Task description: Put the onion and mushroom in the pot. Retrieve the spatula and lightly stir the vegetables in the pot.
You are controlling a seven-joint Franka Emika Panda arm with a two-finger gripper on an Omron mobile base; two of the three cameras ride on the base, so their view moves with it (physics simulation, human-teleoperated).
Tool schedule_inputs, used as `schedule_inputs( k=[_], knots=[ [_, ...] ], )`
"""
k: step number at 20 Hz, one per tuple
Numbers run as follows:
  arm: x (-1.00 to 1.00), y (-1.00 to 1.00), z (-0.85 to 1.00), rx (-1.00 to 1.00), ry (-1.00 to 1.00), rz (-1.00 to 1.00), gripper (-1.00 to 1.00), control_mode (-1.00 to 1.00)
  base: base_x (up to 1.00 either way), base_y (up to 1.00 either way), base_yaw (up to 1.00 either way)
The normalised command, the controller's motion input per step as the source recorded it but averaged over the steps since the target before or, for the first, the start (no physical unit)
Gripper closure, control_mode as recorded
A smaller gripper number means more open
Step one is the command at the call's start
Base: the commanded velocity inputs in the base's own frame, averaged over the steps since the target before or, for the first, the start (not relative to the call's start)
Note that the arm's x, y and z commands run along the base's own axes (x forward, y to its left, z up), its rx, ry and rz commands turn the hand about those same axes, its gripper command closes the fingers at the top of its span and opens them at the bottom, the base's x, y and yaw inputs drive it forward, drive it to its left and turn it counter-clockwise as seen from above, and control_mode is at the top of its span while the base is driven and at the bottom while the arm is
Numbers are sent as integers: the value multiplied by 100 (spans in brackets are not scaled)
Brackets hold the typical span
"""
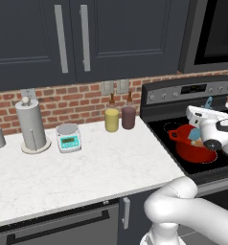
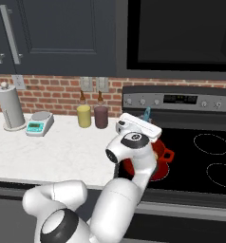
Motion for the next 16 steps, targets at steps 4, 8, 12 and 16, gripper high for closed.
schedule_inputs(
  k=[4, 8, 12, 16],
  knots=[
    [-16, -18, 0, -7, 9, 8, 100, -100, 0, 0, 0],
    [0, -12, -3, -7, 14, 5, 100, -100, 0, 0, 0],
    [0, -4, -25, -7, 13, 2, 100, -100, 0, 0, 0],
    [0, 0, -40, -10, 7, 0, 100, -100, 0, 0, 0]
  ],
)
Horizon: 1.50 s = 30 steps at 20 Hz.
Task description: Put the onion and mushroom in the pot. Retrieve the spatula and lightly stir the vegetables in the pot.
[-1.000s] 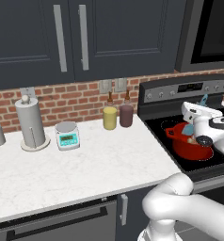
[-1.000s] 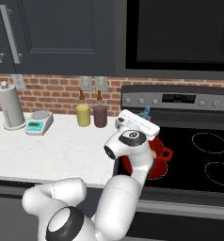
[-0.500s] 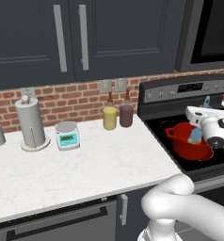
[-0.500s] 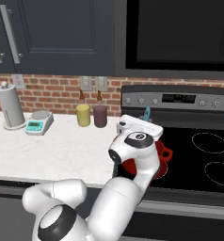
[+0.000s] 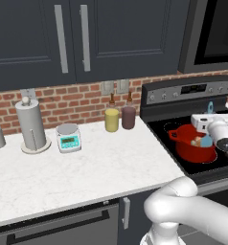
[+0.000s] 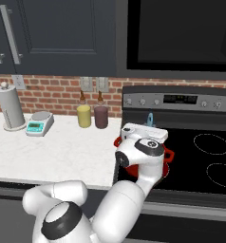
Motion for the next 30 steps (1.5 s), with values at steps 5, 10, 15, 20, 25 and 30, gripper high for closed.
schedule_inputs(
  k=[5, 10, 15, 20, 25, 30],
  knots=[
    [3, 0, -21, -4, 1, 0, 100, -100, 0, 0, 0],
    [14, 9, -7, -1, 1, 0, 100, -100, 0, 0, 0],
    [18, 15, -3, 0, 0, 0, 100, -100, 0, 0, 0],
    [35, 12, -6, 0, 0, -2, 100, -100, 0, 0, 0],
    [42, 5, -10, 0, 0, -5, 100, -100, 0, 0, 0],
    [42, 1, -10, 0, 0, -5, 100, -100, 0, 0, 0]
  ],
)
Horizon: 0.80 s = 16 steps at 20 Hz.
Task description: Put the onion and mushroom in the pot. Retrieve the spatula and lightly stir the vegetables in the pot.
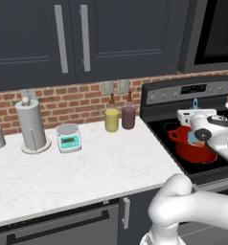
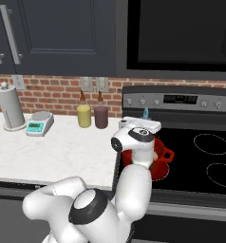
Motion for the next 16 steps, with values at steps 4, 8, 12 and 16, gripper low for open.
schedule_inputs(
  k=[4, 8, 12, 16],
  knots=[
    [36, 0, -8, 0, -2, -5, 100, -100, 0, 0, 0],
    [18, 0, 0, 0, -6, -5, 100, -100, 0, 0, 0],
    [0, -4, 0, 0, -8, -7, 100, -100, 0, 0, 0],
    [0, -32, 1, 0, -1, -9, 100, -100, 0, 0, 0]
  ],
)
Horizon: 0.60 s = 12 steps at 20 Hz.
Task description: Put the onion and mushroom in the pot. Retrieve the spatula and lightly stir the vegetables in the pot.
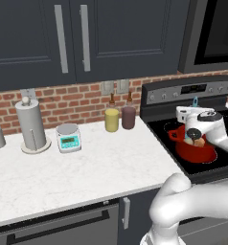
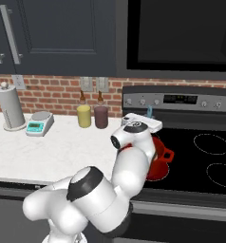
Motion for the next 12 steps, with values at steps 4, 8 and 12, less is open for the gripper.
schedule_inputs(
  k=[4, 8, 12],
  knots=[
    [0, -55, 0, 0, 2, -10, 100, -100, 0, 0, 0],
    [0, -45, 0, 0, 0, -8, 100, -100, 0, 0, 0],
    [-10, -26, 2, 0, -1, -5, 100, -100, 0, 0, 0]
  ],
)
